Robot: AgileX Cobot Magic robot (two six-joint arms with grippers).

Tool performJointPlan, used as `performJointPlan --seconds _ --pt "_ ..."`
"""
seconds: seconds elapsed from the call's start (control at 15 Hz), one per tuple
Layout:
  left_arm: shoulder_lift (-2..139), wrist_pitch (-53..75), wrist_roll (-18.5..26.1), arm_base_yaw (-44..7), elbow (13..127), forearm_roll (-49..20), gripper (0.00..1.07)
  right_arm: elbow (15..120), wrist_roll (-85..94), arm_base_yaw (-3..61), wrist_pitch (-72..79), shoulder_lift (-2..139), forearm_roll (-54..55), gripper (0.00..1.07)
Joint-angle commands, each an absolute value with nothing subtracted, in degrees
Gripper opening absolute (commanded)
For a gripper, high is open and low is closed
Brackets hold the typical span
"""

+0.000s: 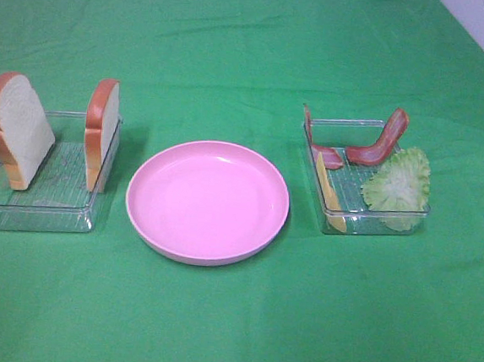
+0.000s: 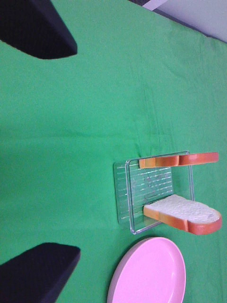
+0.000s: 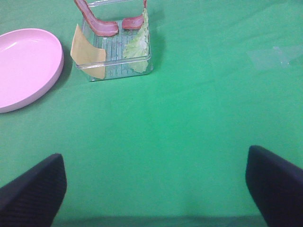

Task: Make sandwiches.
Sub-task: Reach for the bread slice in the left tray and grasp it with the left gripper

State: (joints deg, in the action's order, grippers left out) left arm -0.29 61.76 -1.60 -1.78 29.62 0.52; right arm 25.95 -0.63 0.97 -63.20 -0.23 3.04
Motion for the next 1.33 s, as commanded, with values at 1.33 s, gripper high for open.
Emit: performJointPlan --seconds 1.33 --pt "53.29 71.16 -0.46 -1.83 59.13 0.86 1.01 25.9 0.0 0.8 -63.14 -2.06 3.09 0.99"
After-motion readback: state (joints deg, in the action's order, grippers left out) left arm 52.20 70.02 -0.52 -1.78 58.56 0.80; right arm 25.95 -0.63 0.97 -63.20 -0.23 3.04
